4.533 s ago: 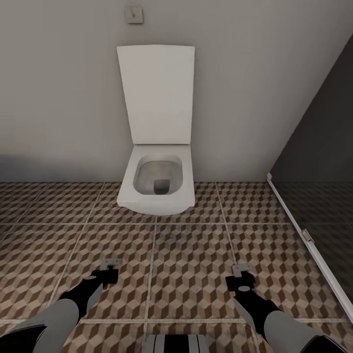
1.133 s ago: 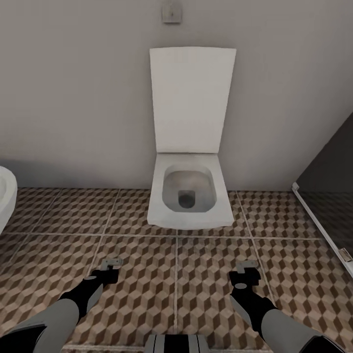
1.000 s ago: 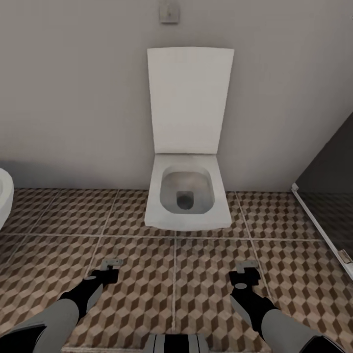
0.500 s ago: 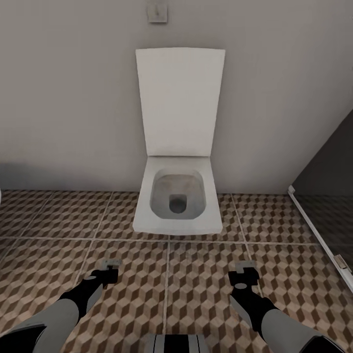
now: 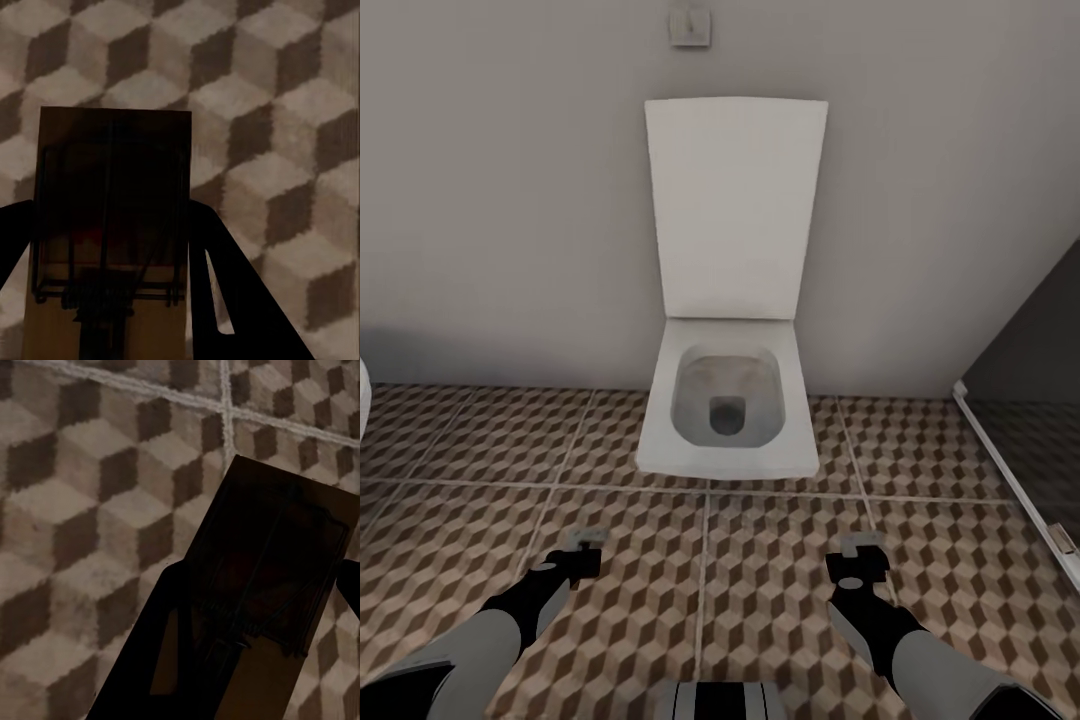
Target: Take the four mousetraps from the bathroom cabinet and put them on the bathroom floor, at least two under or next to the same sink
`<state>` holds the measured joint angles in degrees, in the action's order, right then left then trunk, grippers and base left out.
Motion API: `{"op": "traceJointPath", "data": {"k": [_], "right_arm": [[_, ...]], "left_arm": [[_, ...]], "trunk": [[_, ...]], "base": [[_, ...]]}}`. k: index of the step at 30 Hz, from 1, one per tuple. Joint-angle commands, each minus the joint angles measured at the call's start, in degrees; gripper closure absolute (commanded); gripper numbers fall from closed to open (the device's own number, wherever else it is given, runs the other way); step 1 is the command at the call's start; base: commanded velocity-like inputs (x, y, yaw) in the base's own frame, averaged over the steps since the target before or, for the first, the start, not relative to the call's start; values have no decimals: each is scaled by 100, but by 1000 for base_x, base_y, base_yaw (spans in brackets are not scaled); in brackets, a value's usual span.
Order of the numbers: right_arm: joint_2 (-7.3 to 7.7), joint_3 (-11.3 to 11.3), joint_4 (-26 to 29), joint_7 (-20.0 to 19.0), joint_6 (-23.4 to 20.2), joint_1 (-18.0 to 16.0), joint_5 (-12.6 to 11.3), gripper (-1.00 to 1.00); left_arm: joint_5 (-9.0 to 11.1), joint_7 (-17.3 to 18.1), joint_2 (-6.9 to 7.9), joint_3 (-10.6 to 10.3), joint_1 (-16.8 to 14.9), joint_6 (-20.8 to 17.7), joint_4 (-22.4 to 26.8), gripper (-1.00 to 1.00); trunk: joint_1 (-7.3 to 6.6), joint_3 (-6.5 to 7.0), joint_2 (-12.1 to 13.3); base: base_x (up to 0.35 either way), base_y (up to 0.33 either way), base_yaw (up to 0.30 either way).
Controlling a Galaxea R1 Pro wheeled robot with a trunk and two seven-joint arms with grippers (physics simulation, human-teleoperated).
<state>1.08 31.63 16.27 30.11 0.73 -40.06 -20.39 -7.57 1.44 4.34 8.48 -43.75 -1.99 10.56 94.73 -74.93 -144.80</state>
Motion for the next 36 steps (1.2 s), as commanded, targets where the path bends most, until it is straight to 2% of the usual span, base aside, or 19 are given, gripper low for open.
{"op": "traceJointPath", "data": {"k": [1,19,25,29,31,33,36], "right_arm": [[6,47,8,26,7,-2,-61,100],[27,57,8,-41,24,-2,-61,100],[61,65,8,-174,103,-2,-55,100],[104,63,8,-567,120,-2,-65,100],[126,59,4,-995,125,-2,-67,100],[152,56,-5,-1221,127,-2,-75,100],[205,55,-14,-1391,128,-2,-88,100]], "left_arm": [[-78,14,-3,48,-2,-21,7,100],[-84,16,-5,43,-2,-21,13,100],[-94,22,-18,31,-2,-21,33,100],[-95,23,-17,31,-2,-21,51,100],[-95,23,-15,31,-2,-21,55,100],[-95,23,-13,31,-2,-16,58,100],[-95,23,-13,31,-2,-14,59,100]], "trunk": [[-1,-4,-1],[-1,-4,-1],[-1,-4,-1],[-1,-4,-1],[-1,-4,-1],[-1,-4,-1],[-1,-4,-1]], "base": [[0,0,188],[0,0,25],[0,0,0],[0,0,0],[0,0,0],[0,0,0],[0,0,0]]}}
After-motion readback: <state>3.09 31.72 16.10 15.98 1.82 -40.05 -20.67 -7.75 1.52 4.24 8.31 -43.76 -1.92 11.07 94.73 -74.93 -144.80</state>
